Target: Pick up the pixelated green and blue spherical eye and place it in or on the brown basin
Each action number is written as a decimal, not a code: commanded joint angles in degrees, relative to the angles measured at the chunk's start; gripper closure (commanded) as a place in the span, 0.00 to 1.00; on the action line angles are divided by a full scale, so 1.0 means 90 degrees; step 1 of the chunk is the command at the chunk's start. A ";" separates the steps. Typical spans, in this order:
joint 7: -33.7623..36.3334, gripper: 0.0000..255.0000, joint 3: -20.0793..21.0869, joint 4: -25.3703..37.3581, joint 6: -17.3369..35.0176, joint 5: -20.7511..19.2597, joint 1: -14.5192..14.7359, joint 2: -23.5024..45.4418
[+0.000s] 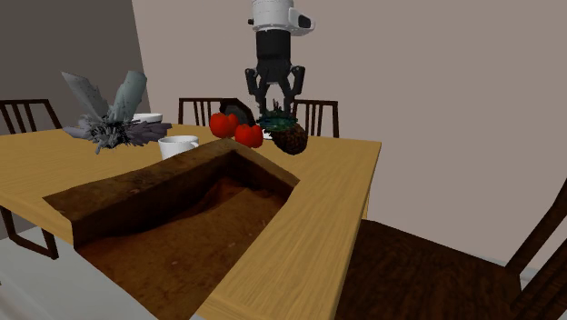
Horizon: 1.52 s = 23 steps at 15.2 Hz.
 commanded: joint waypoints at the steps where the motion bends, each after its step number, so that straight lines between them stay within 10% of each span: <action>1: 0.0004 1.00 0.0003 0.0259 -0.0202 -0.0035 0.0042 0.0066; 11: 0.0060 1.00 0.0015 0.1748 -0.1292 -0.0290 0.0370 0.0508; 23: -0.0020 1.00 0.0064 -0.1614 -0.0758 0.1545 -0.0159 -0.2828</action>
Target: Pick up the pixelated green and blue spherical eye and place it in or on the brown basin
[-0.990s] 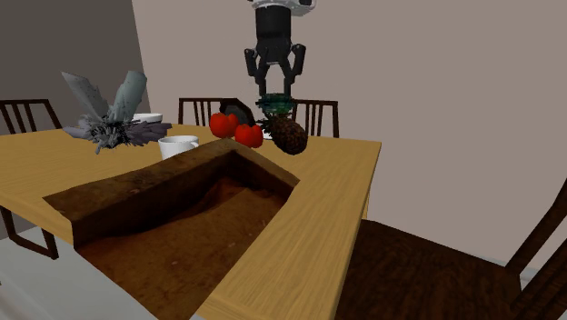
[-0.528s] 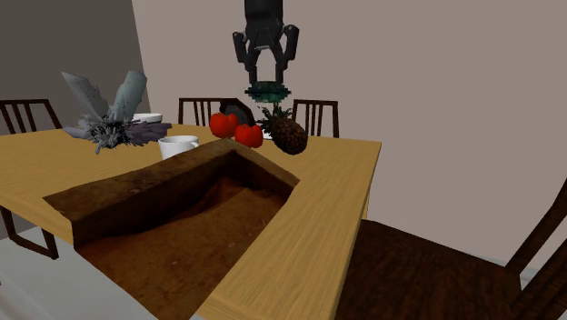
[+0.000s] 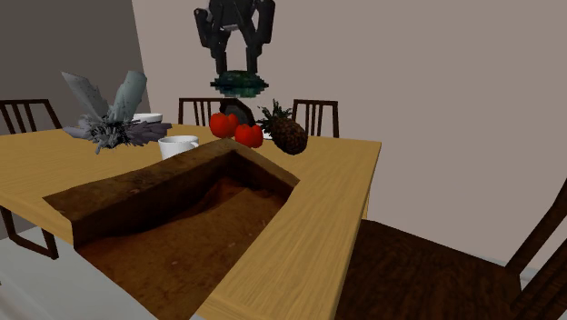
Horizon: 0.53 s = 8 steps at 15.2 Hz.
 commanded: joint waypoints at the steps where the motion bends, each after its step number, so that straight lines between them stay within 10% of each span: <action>1: -0.0010 1.00 -0.0045 -0.0382 -0.0032 0.0269 0.0042 -0.0492; 8: 0.0042 1.00 -0.0192 -0.1299 -0.0228 0.0903 0.0322 -0.1767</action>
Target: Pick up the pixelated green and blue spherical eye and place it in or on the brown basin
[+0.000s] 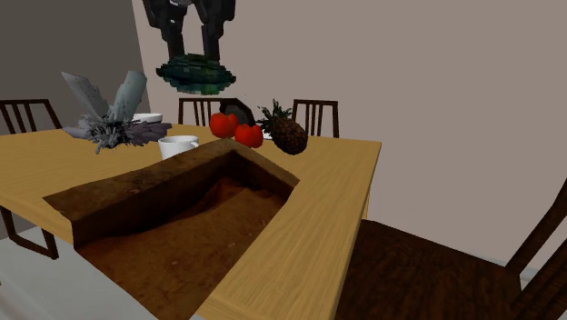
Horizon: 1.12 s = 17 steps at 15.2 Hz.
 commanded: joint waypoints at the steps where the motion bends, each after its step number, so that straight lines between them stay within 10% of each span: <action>1: 0.0010 1.00 0.0000 -0.0253 0.0111 0.0078 0.0047 -0.0156; 17: -0.0145 1.00 0.0097 -0.1911 0.1431 0.0296 0.0177 -0.0520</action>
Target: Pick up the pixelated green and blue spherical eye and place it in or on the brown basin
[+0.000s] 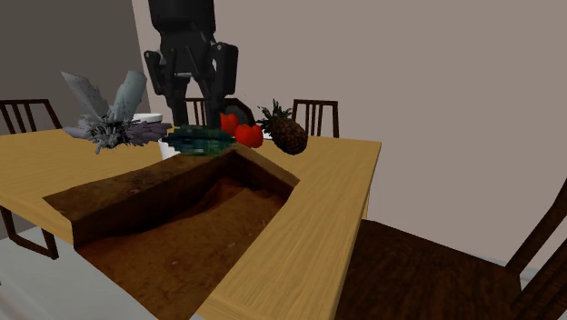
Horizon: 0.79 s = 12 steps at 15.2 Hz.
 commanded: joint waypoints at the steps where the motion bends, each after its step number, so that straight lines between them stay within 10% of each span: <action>1: -0.0005 1.00 0.0032 -0.0189 0.0184 0.0023 0.0012 -0.0011; 9: -0.0005 1.00 0.0033 -0.0189 0.0184 0.0023 0.0012 -0.0011; 10: -0.0005 0.00 0.0033 -0.0189 0.0184 0.0023 0.0012 -0.0011; 12: -0.0005 0.00 0.0033 -0.0189 0.0184 0.0023 0.0012 -0.0011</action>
